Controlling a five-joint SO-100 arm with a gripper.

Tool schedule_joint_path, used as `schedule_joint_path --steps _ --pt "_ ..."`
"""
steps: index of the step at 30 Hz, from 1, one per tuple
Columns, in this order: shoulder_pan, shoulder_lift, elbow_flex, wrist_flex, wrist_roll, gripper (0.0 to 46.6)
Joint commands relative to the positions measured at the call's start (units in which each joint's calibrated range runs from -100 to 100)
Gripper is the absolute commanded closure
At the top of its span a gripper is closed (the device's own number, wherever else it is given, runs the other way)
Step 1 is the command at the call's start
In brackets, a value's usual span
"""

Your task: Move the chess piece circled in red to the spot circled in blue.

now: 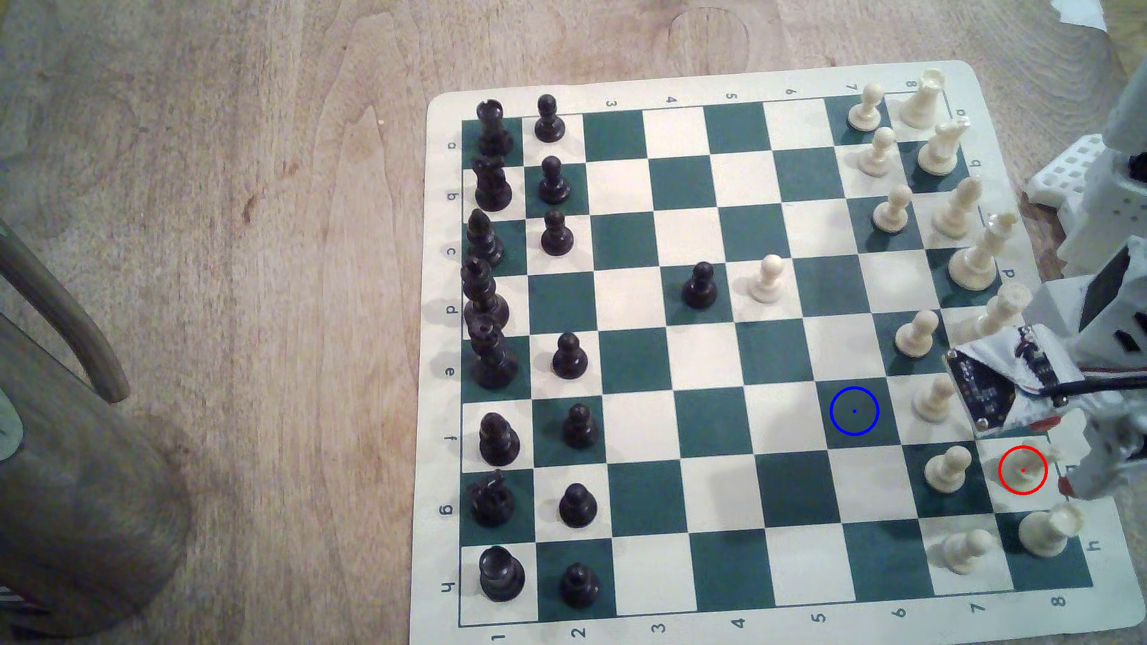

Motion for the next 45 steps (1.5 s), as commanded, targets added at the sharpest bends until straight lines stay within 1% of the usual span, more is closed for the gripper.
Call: schedule_joint_path --steps 1,25,26,29,33,34,38,41,45 --pt "0.3 0.3 -0.1 -1.2 -0.4 30.6" --pt "1.4 1.6 5.9 -7.1 0.1 29.8" --pt "1.8 1.4 6.0 -7.1 0.3 29.1" --pt "2.1 0.8 5.6 -6.7 0.4 28.4" --pt "2.5 0.1 2.7 -3.9 0.5 27.6" --pt "2.8 -0.1 1.4 -2.8 0.6 26.8" --pt "3.4 -0.6 0.2 -1.5 1.0 26.9" --pt "3.6 -0.6 0.8 -1.2 1.1 28.1" --pt "3.6 -1.4 0.8 -1.2 1.1 28.0"
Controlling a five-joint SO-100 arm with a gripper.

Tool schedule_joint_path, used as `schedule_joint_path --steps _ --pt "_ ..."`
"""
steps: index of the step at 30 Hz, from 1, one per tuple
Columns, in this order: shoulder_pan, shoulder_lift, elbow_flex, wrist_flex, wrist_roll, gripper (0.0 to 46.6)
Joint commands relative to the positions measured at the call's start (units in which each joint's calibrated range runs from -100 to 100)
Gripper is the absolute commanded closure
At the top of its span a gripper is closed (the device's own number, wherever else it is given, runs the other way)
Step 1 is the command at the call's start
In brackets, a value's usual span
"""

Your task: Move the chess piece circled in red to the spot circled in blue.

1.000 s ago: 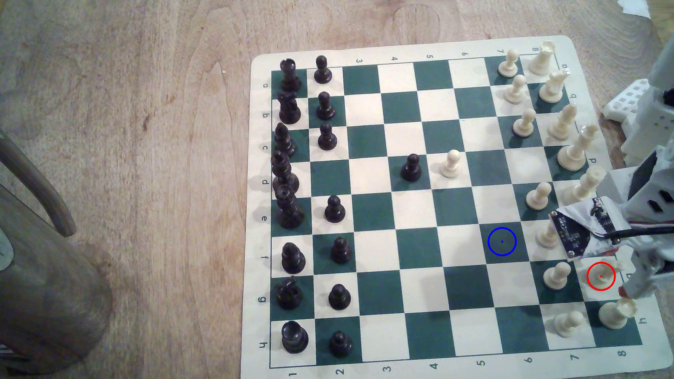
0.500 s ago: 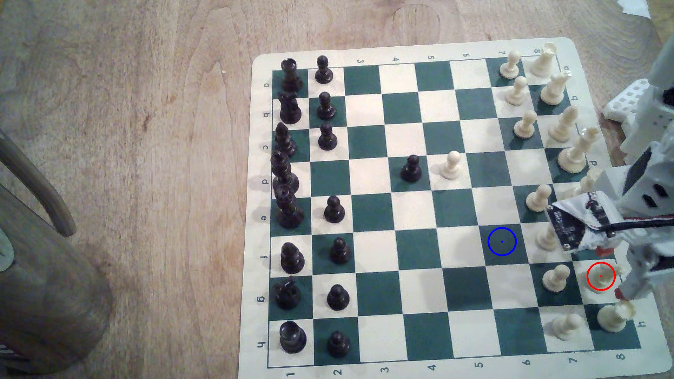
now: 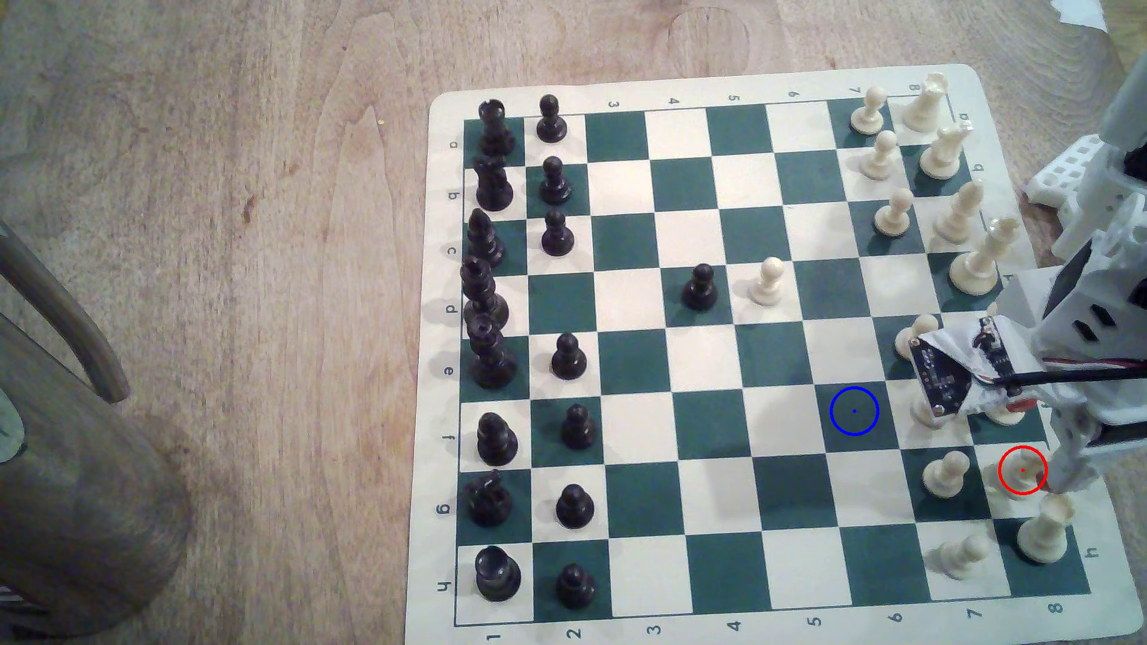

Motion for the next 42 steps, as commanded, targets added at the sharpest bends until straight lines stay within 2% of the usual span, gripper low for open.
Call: schedule_joint_path --steps 1,3,7,9,19,21,24,26,28,35,42 --pt "0.2 -2.6 -3.1 0.4 0.0 27.9" --pt "0.2 -2.9 -3.7 0.8 0.0 27.2" --pt "0.2 -2.7 -3.7 0.8 -0.3 21.9" --pt "0.2 -2.8 -4.1 0.8 -0.4 21.0" --pt "2.4 -3.3 -10.7 5.0 -0.1 20.0" --pt "2.7 -3.4 -11.0 5.7 0.1 21.4" --pt "2.6 -3.4 -9.8 5.7 0.3 25.8" --pt "2.2 -3.6 -8.8 4.9 0.3 30.8" --pt "2.0 -3.8 -8.5 4.5 0.3 32.5" --pt "0.0 -3.9 -6.4 3.3 -0.1 34.0" --pt "-0.8 -3.2 -4.2 0.3 -1.0 31.7"
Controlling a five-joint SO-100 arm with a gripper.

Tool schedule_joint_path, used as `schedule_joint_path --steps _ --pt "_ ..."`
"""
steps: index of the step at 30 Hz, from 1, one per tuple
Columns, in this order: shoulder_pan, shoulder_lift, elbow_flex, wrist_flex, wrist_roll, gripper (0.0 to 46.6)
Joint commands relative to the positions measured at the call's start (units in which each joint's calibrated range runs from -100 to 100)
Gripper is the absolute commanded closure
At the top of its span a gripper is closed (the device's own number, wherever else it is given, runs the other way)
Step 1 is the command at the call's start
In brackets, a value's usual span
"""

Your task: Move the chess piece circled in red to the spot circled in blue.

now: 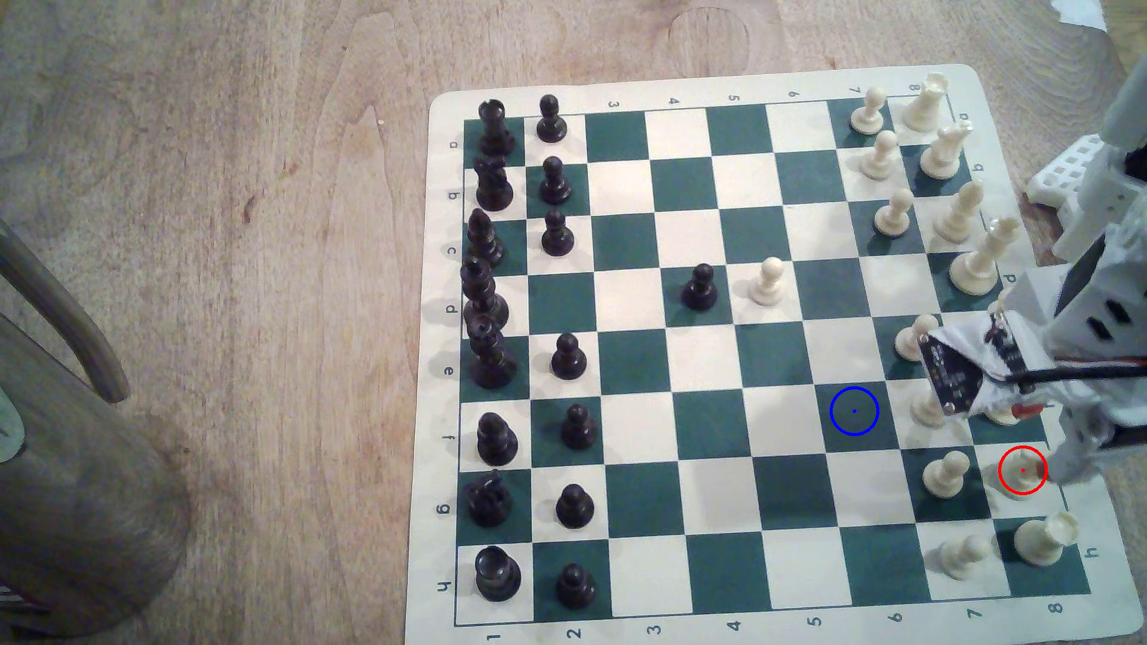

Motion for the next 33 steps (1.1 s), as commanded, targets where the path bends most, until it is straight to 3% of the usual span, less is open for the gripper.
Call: schedule_joint_path --steps 1,13,22,26,33 --pt "-0.2 -2.7 -0.5 -1.5 -0.4 31.7" --pt "-1.7 -2.2 5.2 -5.8 -1.1 33.5" --pt "-1.8 -2.5 5.0 -6.5 -0.5 46.4" --pt "-1.8 -2.5 4.2 -6.0 -0.5 46.4" --pt "1.7 -2.9 -11.3 4.9 0.6 46.4"
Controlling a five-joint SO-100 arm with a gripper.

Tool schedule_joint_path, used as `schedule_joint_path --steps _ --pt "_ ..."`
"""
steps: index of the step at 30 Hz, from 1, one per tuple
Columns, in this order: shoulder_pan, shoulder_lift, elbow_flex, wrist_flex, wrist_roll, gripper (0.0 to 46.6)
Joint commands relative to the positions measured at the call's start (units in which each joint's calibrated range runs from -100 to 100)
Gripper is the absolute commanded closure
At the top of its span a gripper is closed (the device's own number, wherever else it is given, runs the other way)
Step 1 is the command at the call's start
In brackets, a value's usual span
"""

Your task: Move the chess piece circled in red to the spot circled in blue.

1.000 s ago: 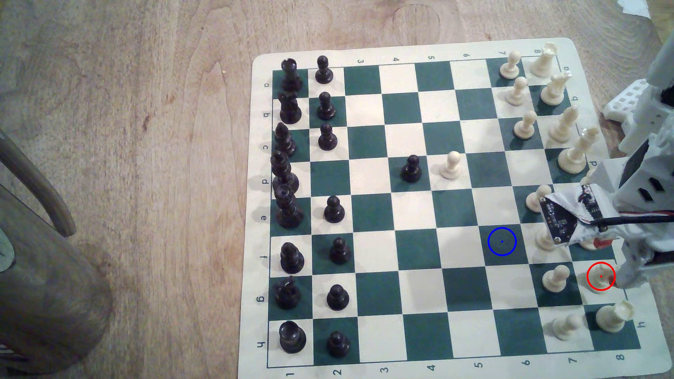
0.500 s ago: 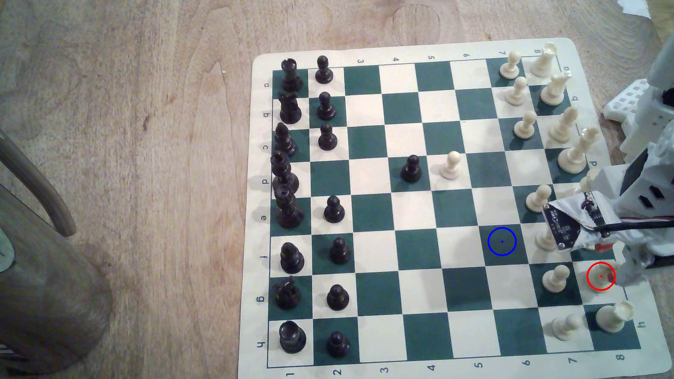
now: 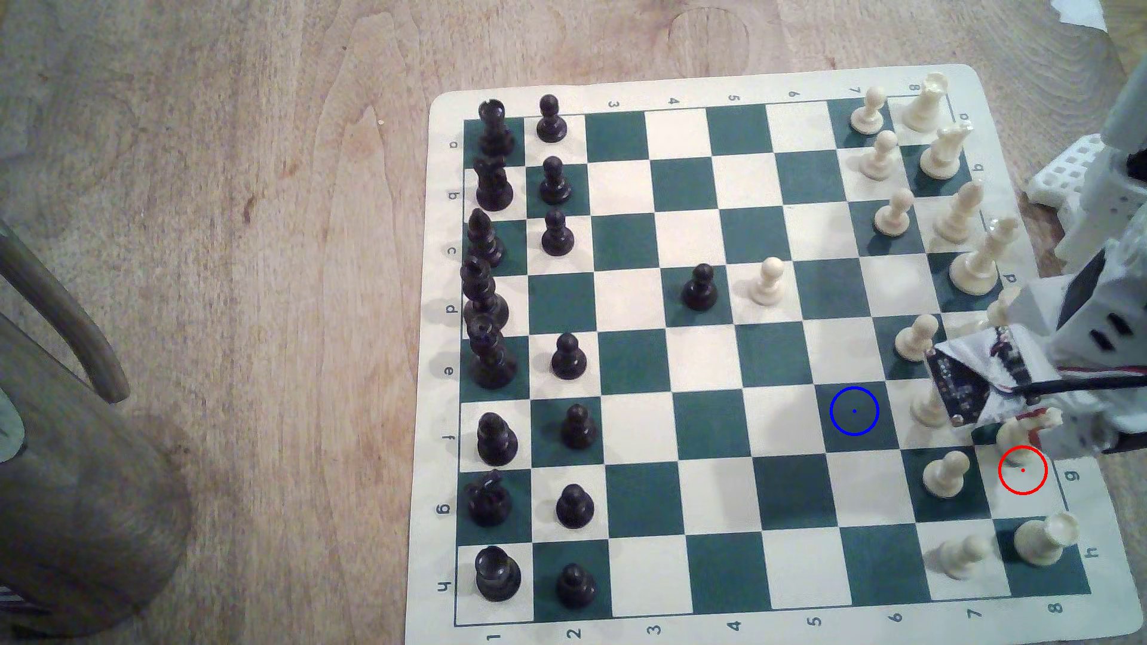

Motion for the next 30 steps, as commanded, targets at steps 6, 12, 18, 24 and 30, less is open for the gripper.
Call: schedule_joint_path --steps 6,12,18,24,30 --pt "9.1 -0.8 -27.1 11.9 2.5 46.4" --pt "15.6 2.0 -20.8 5.8 4.4 46.4" --pt "18.0 5.0 -20.0 3.3 5.5 46.4" --pt "19.3 8.8 -20.0 1.6 6.3 46.4" --pt "19.4 11.7 -19.4 0.2 6.6 46.4"
